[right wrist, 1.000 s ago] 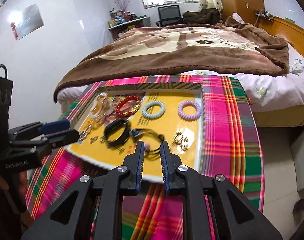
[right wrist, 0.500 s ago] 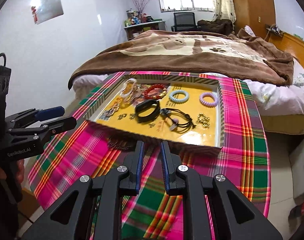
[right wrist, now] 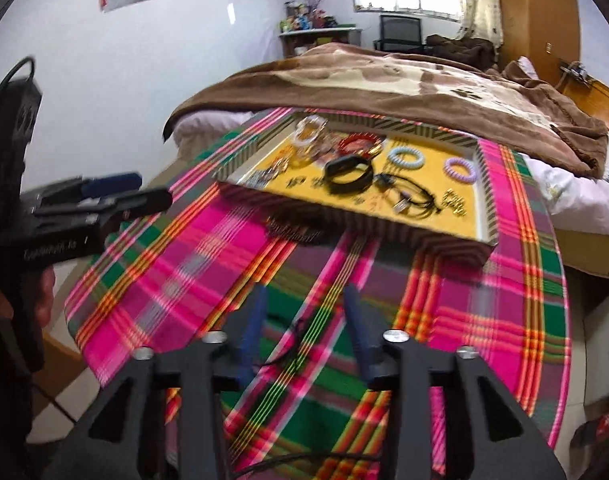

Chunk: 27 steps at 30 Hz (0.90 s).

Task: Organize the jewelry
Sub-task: 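Withdraw both open tools from the tray toward the remaining cords, then grasp the black cord with the teal bead using the right tool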

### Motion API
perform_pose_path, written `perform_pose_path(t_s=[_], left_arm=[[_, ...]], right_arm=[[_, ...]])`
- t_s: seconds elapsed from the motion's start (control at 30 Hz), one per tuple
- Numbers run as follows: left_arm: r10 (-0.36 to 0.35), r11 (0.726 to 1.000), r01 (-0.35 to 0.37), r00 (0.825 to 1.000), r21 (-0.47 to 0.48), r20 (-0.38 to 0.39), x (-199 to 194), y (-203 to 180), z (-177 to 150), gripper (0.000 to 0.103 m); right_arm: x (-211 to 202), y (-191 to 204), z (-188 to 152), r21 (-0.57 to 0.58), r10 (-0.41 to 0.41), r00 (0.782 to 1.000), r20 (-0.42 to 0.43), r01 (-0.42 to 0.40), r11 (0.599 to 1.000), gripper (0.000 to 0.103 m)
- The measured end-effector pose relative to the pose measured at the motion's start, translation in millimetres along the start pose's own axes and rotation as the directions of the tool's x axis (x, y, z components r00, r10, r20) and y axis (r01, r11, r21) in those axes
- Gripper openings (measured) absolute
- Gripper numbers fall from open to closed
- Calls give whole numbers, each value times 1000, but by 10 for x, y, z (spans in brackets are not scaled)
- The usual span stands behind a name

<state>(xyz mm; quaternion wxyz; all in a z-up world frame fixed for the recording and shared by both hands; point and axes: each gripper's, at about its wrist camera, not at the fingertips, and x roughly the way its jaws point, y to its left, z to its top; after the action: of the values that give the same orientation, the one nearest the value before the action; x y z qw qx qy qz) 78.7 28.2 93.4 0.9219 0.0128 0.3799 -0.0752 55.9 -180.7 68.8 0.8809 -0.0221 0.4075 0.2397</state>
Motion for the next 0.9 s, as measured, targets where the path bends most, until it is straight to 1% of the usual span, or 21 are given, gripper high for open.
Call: perform_pose_path(t_s=[0.03, 0.13, 0.23, 0.37, 0.43, 0.57, 0.7, 0.8, 0.9], left_arm=[[15, 1000, -15, 1000, 2, -5, 8, 34, -43, 66], [15, 1000, -15, 1000, -15, -20, 28, 125, -127, 66], [51, 999, -51, 998, -18, -20, 43, 199, -199, 66], [27, 998, -29, 999, -62, -26, 62, 323, -300, 67], [24, 997, -26, 999, -79, -29, 63, 377, -338, 70], [11, 995, -14, 1000, -101, -28, 51, 455, -390, 70], [8, 994, -12, 1000, -106, -30, 50, 477, -399, 70], [3, 994, -7, 999, -110, -32, 61, 478, -403, 70], [-2, 994, -2, 999, -106, -39, 80, 455, -407, 70]], right_arm=[[20, 37, -30, -11, 2, 1000, -8, -2, 1000, 46], [73, 117, -110, -20, 18, 1000, -25, -18, 1000, 46], [134, 177, -218, -19, 35, 998, -46, -36, 999, 47], [237, 254, -336, -27, 51, 995, -86, -54, 998, 52], [266, 293, -388, -31, 56, 994, -99, -59, 998, 52], [320, 386, -433, -61, 67, 991, -117, -74, 995, 53], [332, 463, -424, -90, 38, 994, -100, -47, 995, 53], [364, 540, -395, -128, -6, 996, -91, -5, 992, 53], [433, 593, -375, -160, -20, 994, -110, 2, 987, 53]])
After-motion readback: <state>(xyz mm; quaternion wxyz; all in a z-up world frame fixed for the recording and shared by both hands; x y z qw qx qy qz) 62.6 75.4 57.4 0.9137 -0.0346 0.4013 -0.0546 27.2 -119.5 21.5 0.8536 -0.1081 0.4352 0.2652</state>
